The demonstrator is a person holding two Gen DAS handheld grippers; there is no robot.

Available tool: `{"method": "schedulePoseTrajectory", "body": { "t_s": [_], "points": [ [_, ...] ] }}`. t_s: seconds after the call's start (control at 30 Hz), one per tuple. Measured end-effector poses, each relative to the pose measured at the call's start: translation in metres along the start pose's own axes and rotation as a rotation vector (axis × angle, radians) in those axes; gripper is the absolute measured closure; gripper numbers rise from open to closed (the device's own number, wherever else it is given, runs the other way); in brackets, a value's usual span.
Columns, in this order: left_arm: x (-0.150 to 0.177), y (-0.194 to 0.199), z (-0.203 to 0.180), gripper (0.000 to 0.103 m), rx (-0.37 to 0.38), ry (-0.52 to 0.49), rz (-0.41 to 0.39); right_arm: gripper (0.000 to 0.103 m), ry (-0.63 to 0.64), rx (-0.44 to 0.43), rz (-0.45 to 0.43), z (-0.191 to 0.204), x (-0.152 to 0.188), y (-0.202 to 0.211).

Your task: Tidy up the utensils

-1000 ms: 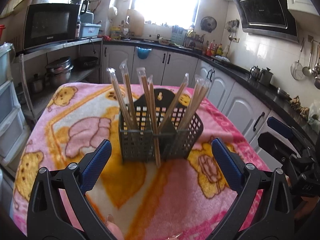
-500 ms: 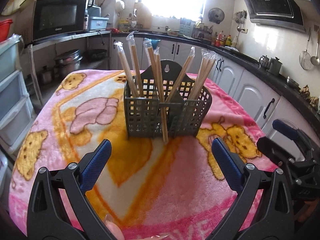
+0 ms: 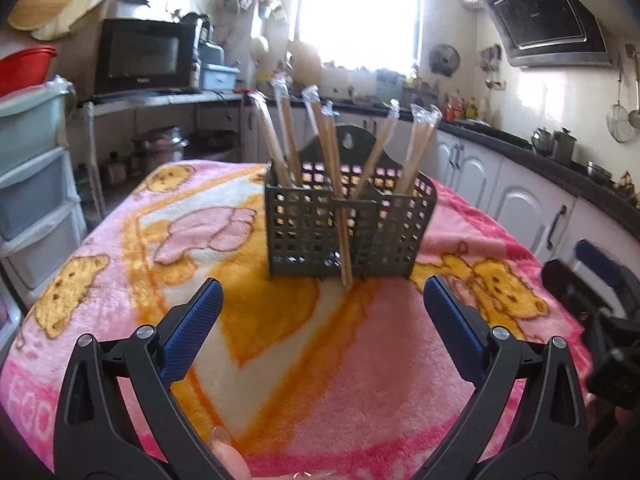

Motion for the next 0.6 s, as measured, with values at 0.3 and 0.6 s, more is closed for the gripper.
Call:
{"method": "schedulePoseTrajectory", "body": {
  "t_s": [0.3, 0.6],
  "points": [
    [0.0042, 0.0021, -0.0006, 0.01, -0.036, 0.003, -0.078, 0.006, 0.028, 0.006, -0.11, 0.0018, 0.0014, 0.0042],
    [0.0062, 0.0018, 0.0036, 0.01, -0.036, 0.014, -0.092, 0.006, 0.01, 0.012, -0.089, -0.0017, 0.0055, 0.0006]
  ]
}}
Point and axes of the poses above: each gripper's, at about its wrist camera, not at the fingertips, and y roughly against the way its jaws point, z to its left, x to its underside, the point moved 3 cm from there along -y, roughly the way its jaws point, and after that the axes turned 15 degrees about -y, right-handed, at the moved point
